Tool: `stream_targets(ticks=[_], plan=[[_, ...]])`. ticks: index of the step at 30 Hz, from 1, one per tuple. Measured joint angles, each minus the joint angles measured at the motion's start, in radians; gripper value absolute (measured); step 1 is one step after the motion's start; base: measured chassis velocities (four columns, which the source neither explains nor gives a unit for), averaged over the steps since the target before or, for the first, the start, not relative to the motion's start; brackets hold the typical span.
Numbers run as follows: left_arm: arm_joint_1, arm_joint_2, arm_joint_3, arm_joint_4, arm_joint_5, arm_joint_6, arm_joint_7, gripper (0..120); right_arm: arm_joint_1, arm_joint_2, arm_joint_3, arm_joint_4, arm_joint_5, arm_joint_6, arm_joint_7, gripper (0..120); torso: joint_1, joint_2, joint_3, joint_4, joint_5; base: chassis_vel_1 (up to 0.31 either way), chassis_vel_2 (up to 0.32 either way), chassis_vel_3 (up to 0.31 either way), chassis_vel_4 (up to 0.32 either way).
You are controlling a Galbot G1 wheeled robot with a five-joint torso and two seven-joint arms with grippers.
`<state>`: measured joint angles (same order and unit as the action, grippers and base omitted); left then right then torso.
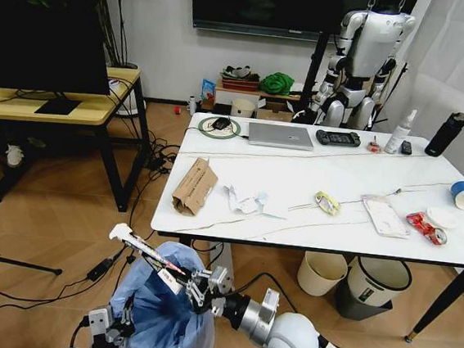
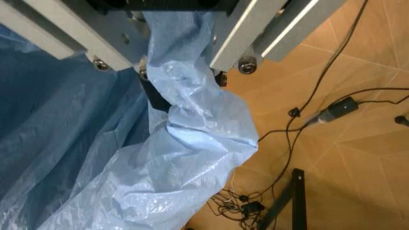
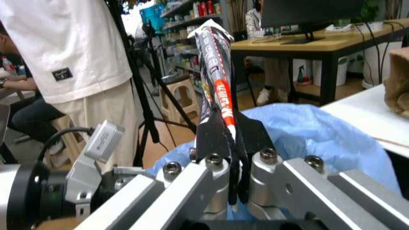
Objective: Pick up the trash bin and place the trash from the table into it.
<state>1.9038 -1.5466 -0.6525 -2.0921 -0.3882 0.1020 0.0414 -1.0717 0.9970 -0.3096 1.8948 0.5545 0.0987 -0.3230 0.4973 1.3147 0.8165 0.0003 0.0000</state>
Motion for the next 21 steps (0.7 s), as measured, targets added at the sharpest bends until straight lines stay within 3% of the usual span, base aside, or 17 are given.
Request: stream_targets(ticks=[7, 21], plan=[[0.0, 0.002, -0.002, -0.007, -0.014, 0.004, -0.001, 0, -0.03, 0.0, 0.009, -0.005, -0.027, 0.009, -0.004, 2, 0.0, 0.0, 0.0, 0.0, 0.0, 0.0, 0.0, 0.0, 0.0], [0.002, 0.006, -0.007, -0.007, -0.027, 0.008, -0.001, 0, -0.048, 0.017, 0.072, 0.013, -0.014, 0.031, -0.017, 54, 0.0, 0.0, 0.0, 0.0, -0.0001, 0.0, 0.0, 0.0, 0.0]])
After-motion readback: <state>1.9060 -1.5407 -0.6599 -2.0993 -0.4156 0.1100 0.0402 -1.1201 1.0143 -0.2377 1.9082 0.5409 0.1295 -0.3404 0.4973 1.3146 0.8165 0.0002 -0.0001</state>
